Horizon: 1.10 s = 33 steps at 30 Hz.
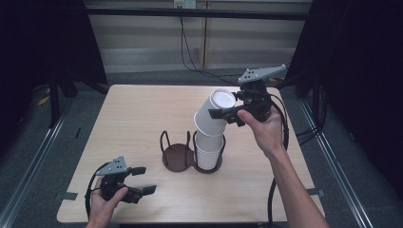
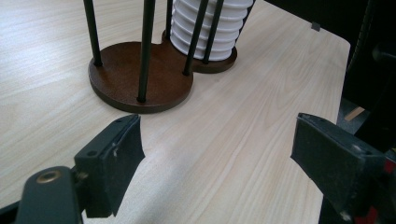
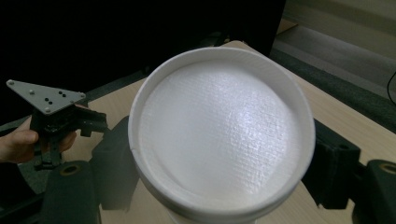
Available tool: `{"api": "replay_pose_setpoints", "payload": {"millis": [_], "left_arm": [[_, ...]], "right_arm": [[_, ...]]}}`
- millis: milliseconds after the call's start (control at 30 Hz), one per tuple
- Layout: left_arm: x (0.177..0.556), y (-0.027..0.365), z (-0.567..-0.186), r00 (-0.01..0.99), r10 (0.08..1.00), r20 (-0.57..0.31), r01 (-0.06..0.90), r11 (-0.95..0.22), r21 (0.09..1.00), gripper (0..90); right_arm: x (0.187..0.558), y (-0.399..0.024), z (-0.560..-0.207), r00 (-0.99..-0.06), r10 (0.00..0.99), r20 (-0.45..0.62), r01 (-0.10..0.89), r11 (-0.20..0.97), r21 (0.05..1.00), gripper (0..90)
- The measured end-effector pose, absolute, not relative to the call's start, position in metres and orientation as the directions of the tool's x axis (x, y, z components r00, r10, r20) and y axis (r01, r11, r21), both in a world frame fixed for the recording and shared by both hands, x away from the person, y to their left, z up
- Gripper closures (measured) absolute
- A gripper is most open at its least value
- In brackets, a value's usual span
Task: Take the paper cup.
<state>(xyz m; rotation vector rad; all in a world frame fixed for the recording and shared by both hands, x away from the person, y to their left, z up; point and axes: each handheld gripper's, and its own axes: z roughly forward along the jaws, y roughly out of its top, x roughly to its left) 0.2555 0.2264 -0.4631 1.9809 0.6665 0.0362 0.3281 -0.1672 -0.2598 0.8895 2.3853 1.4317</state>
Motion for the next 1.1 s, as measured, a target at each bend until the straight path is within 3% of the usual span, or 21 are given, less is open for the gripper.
{"api": "replay_pose_setpoints", "payload": {"millis": [1100], "left_arm": [[0.253, 0.226, -0.460, 0.857, 0.463, -0.228, 0.413, -0.351, 0.840, 16.3]], "right_arm": [[0.304, -0.195, -0.262, -0.791, 0.586, 0.173, 0.314, 0.147, 0.938, 25.1]]}}
